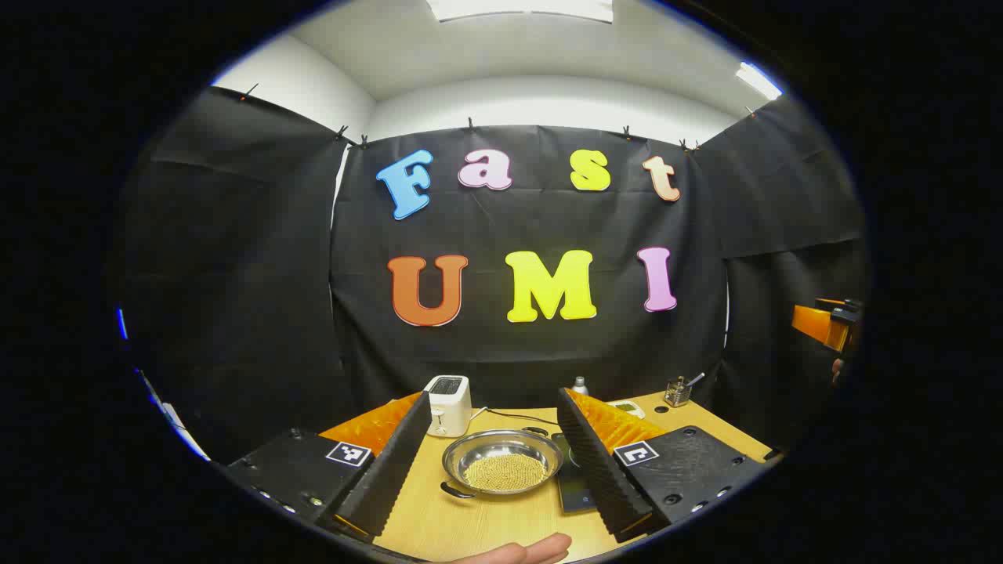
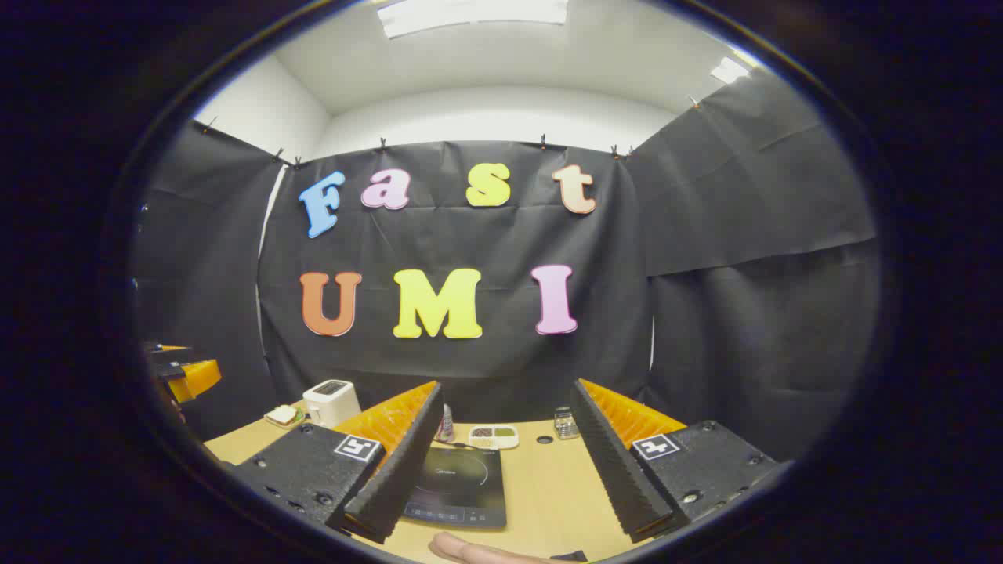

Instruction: First push the handle of the pot to place it horizontally, then grasp the pot with both hands and set it on the induction cooktop.

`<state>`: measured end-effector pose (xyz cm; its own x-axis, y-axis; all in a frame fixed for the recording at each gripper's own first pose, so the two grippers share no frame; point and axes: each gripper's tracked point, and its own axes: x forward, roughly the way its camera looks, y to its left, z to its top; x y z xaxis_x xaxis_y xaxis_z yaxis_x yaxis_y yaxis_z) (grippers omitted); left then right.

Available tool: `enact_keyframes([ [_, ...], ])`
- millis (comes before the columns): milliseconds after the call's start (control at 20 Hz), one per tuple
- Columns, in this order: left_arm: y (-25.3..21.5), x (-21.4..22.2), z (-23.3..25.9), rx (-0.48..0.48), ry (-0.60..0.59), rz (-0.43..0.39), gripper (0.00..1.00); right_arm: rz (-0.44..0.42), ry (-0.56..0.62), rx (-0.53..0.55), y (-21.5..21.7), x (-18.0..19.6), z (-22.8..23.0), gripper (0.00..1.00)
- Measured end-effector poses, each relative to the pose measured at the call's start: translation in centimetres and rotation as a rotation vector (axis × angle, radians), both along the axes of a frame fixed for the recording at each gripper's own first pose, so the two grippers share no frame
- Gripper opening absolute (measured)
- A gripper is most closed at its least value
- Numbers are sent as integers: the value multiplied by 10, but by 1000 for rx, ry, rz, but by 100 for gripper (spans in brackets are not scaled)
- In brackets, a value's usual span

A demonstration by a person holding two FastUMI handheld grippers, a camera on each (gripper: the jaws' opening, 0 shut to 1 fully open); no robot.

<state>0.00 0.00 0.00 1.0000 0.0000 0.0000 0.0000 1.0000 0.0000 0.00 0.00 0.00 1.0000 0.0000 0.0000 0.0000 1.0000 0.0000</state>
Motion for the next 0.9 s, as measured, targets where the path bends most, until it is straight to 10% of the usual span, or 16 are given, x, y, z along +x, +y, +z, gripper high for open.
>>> enact_keyframes([
  [900, -1, 27, -27, -45, 88, -3, 96, -14, -8, -29, -23, -2, -4, 98],
])
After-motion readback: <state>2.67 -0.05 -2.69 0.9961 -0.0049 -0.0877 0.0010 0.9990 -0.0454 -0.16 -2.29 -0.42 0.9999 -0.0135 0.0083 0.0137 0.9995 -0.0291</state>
